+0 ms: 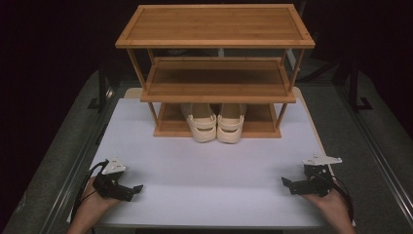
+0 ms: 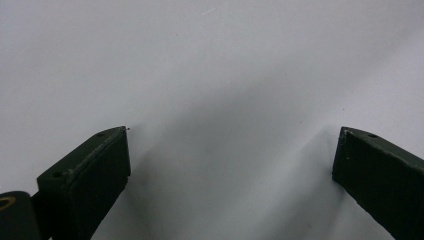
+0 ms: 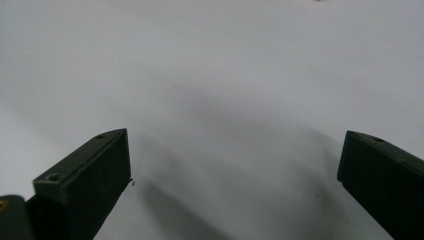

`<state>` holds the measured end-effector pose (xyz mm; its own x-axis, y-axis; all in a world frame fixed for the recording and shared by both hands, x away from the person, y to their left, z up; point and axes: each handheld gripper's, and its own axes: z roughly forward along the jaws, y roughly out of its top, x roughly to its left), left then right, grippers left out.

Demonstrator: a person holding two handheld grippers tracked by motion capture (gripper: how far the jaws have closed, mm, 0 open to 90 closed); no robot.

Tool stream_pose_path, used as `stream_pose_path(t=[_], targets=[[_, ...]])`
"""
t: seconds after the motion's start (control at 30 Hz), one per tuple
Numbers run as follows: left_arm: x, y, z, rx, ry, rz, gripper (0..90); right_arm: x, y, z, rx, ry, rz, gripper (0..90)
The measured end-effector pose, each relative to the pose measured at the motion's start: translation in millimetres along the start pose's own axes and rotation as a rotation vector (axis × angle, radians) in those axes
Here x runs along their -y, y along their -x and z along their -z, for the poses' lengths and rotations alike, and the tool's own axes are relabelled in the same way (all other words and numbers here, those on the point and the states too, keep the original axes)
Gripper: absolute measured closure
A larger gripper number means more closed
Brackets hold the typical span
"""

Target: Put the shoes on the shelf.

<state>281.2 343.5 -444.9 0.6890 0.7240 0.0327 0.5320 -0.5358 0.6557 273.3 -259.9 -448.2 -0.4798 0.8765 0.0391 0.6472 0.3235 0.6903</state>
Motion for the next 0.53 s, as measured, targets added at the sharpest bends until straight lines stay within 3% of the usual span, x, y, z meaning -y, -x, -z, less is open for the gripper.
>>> stream_pose_path(t=[0.13, 0.53], targets=[[4.0, -1.7, -1.7, 0.009, 0.025, 0.016, 0.0, 4.8, -1.1, -6.7, 0.000, -0.030, 0.011, 0.3], [5.8, -1.9, -1.9, 0.010, 0.037, 0.016, 0.0, 8.1, -1.8, -6.9, 0.003, -0.006, 0.025, 0.3]])
